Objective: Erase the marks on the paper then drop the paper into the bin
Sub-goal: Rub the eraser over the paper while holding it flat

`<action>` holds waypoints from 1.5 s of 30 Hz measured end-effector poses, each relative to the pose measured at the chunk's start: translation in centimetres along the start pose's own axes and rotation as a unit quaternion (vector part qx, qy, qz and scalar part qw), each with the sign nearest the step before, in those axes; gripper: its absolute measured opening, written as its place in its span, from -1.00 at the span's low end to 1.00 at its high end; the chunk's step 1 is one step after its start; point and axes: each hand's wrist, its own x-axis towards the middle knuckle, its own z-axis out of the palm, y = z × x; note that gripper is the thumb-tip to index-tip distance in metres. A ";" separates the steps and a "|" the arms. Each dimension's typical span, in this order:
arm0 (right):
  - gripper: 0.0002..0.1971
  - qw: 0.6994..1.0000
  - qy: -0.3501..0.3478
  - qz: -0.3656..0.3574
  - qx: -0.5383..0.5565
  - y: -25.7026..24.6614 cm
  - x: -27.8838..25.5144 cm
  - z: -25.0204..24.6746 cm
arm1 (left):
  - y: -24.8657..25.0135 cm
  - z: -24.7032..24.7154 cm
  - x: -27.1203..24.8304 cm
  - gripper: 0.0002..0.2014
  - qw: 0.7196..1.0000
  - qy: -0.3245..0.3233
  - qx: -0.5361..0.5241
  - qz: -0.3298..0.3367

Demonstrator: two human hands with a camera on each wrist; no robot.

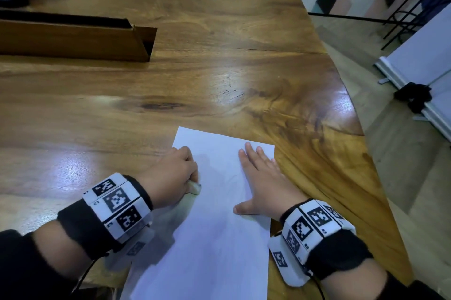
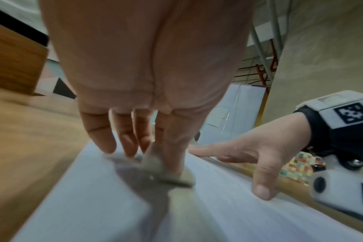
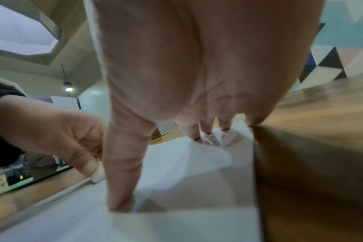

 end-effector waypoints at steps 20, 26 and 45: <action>0.24 0.999 0.031 0.021 -0.015 -0.5 0.7 0.8 | 4.0 -2.4 6.0 -0.86 0.998 0.049 -0.029 0.016; 0.24 0.999 0.030 0.021 -0.008 -0.5 0.7 0.8 | 3.4 -1.3 3.5 -0.88 0.995 -0.080 0.023 0.063; 0.24 0.999 0.020 0.024 -0.015 -0.7 0.5 0.5 | 3.7 -1.3 5.1 -0.91 0.998 0.040 -0.005 0.037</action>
